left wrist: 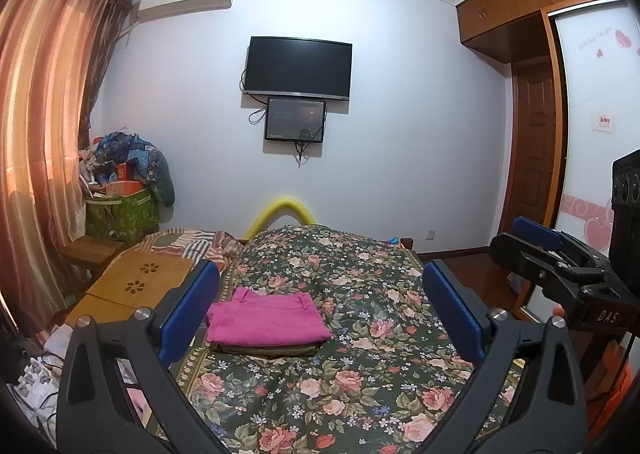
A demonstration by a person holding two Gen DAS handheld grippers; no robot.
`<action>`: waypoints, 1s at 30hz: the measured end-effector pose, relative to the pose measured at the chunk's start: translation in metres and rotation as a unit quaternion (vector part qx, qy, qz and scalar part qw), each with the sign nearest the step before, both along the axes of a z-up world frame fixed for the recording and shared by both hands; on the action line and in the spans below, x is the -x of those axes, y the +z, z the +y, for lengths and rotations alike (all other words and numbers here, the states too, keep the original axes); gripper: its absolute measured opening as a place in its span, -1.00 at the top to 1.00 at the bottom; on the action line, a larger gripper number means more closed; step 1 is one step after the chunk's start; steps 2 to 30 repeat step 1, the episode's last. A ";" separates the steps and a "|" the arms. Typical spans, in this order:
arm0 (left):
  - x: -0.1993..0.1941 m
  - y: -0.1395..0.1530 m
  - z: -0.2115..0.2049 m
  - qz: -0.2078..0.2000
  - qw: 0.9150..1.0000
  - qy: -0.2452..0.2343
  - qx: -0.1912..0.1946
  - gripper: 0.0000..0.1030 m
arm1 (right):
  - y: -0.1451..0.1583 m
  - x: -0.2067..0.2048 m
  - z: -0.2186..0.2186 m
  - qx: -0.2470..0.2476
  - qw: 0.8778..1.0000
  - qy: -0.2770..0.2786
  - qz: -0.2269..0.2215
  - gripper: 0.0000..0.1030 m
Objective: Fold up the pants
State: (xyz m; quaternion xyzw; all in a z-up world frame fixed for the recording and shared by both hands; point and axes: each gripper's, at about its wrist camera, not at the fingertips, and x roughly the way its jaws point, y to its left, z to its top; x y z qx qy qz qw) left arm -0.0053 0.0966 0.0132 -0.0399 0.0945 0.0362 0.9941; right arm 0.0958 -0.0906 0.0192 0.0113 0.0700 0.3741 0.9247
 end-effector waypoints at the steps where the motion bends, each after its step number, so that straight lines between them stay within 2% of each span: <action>1: 0.000 0.000 0.000 0.000 1.000 0.001 0.000 -0.99 | 0.000 0.000 0.000 0.000 1.000 0.001 0.000 -0.99; 30: 0.000 0.000 0.000 0.000 1.000 0.001 0.000 -0.99 | 0.000 0.000 0.000 0.000 1.000 0.001 0.000 -0.99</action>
